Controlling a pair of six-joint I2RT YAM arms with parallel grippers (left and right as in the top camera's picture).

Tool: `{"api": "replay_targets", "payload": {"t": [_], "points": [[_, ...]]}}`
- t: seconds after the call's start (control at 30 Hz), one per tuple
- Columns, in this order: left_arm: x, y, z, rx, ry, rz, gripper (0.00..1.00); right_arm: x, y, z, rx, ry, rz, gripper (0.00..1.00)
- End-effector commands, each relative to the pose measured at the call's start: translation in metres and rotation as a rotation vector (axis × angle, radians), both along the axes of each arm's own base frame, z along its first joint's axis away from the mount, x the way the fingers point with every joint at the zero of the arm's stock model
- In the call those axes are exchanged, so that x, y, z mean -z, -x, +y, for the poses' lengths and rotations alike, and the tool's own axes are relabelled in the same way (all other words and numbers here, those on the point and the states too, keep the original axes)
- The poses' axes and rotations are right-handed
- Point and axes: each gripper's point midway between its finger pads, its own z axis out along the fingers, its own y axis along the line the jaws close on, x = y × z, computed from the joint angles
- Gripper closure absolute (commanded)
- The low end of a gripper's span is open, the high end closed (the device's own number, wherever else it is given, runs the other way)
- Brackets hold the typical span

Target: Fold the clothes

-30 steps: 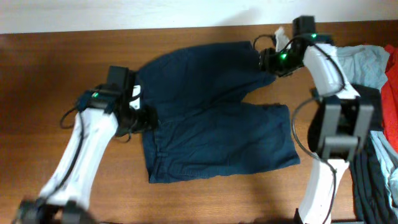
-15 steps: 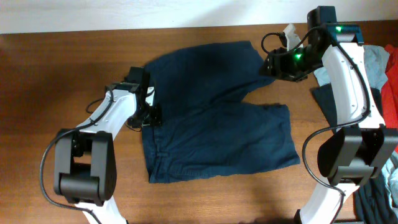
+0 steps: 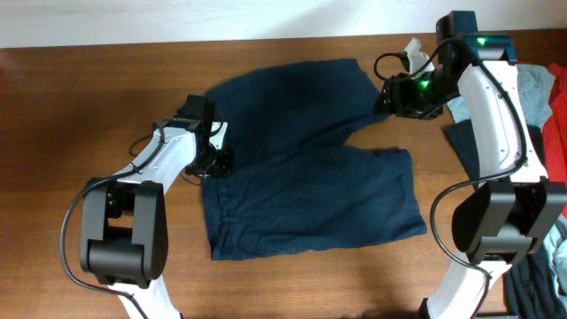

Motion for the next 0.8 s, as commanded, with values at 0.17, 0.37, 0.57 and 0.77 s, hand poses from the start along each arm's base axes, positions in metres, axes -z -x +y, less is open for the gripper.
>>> {"api": "replay_targets", "payload": {"t": [0.17, 0.37, 0.57, 0.77], "points": [[0.001, -0.001, -0.002, 0.013, 0.028, 0.007, 0.99, 0.002, 0.000, -0.003, -0.012, 0.036, -0.005, 0.36], [-0.015, -0.005, 0.017, -0.031, -0.008, -0.002, 1.00, 0.008, 0.001, -0.009, -0.005, 0.072, 0.008, 0.32], [-0.019, -0.007, 0.031, -0.054, -0.050, -0.011, 0.70, 0.046, 0.028, -0.001, -0.022, 0.062, 0.143, 0.27], [-0.019, -0.007, 0.034, -0.058, -0.067, -0.011, 0.48, 0.100, 0.054, 0.011, -0.003, 0.057, 0.253, 0.58]]}}
